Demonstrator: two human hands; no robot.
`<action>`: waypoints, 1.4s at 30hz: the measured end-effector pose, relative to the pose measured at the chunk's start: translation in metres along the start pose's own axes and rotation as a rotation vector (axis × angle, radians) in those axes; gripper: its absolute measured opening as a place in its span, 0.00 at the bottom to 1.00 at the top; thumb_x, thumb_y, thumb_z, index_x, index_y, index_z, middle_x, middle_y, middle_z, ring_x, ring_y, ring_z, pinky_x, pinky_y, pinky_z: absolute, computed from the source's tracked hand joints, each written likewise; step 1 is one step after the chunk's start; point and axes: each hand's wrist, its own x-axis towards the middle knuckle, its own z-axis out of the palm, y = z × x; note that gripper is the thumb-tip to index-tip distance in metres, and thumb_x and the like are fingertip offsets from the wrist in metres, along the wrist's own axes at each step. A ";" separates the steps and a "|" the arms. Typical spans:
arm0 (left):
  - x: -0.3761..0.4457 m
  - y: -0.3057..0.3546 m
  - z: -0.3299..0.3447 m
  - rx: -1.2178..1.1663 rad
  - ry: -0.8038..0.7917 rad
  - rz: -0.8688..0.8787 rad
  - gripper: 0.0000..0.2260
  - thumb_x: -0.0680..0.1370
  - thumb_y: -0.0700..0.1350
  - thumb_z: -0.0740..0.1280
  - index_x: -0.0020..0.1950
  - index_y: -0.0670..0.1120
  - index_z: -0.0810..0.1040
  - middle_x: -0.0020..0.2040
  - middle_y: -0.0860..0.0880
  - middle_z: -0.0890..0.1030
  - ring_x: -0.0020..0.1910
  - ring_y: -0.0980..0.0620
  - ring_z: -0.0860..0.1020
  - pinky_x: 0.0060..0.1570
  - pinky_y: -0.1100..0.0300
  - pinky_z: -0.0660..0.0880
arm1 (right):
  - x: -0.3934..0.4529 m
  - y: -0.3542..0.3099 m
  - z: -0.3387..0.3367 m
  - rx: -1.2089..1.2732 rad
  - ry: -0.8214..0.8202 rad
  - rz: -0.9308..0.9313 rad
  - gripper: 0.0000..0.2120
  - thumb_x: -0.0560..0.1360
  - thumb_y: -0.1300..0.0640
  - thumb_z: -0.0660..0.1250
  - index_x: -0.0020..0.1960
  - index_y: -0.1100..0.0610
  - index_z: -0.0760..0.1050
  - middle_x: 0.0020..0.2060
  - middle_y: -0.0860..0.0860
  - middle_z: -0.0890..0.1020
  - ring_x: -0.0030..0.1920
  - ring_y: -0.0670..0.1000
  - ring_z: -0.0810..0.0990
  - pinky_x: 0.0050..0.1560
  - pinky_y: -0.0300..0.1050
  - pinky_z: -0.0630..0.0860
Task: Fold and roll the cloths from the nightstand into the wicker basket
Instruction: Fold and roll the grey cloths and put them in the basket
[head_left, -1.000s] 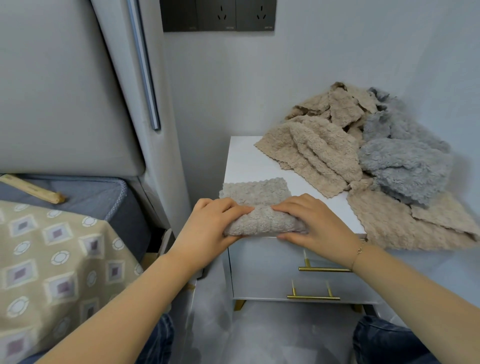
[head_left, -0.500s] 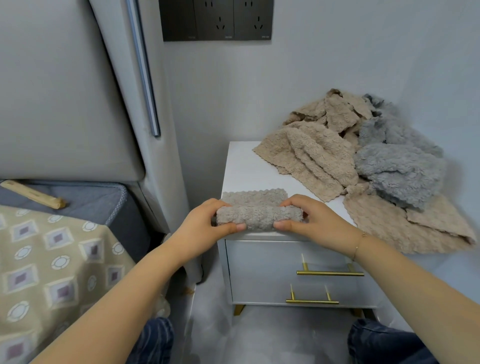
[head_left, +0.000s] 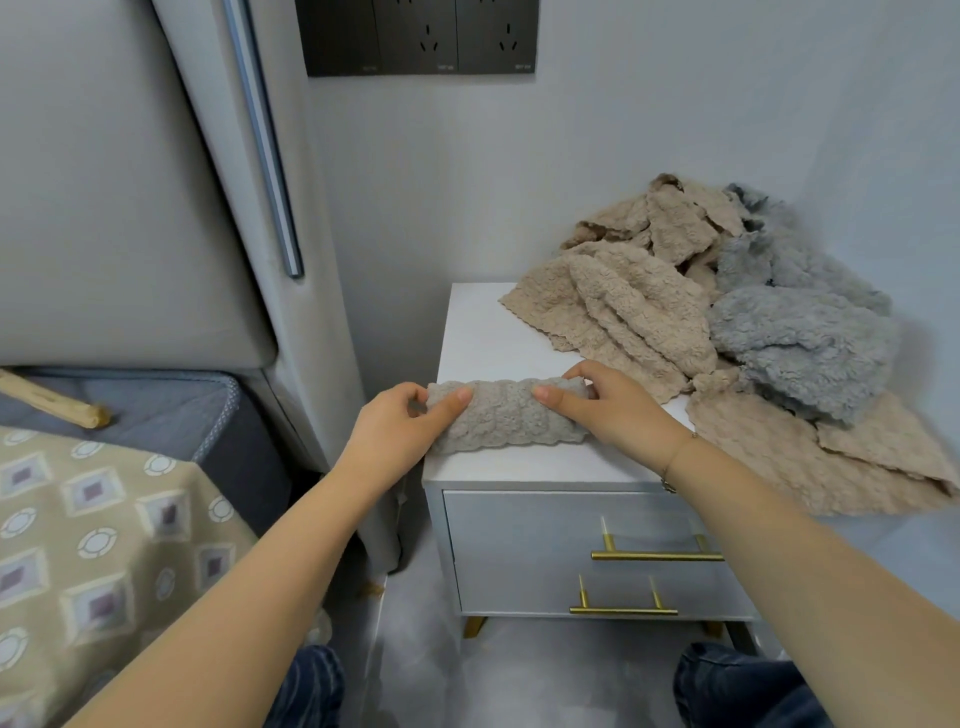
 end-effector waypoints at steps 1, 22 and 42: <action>0.002 0.001 0.001 -0.014 0.002 -0.024 0.27 0.73 0.66 0.66 0.41 0.40 0.72 0.36 0.45 0.77 0.36 0.49 0.76 0.39 0.58 0.70 | 0.001 0.000 0.002 -0.030 0.026 -0.005 0.23 0.73 0.38 0.66 0.41 0.59 0.69 0.32 0.51 0.70 0.33 0.48 0.68 0.34 0.41 0.61; 0.015 0.005 -0.013 -0.286 -0.255 -0.324 0.20 0.71 0.58 0.73 0.47 0.40 0.80 0.43 0.46 0.82 0.41 0.53 0.79 0.38 0.63 0.77 | 0.018 -0.007 0.004 0.075 -0.116 0.110 0.29 0.71 0.39 0.70 0.28 0.52 0.55 0.23 0.47 0.59 0.24 0.47 0.60 0.40 0.44 0.58; -0.023 0.036 -0.008 -0.311 -0.241 -0.096 0.19 0.71 0.51 0.75 0.51 0.37 0.81 0.41 0.39 0.82 0.37 0.54 0.79 0.48 0.60 0.81 | -0.058 -0.039 0.018 0.881 0.628 0.245 0.15 0.75 0.58 0.70 0.60 0.53 0.71 0.58 0.52 0.75 0.54 0.48 0.75 0.50 0.40 0.74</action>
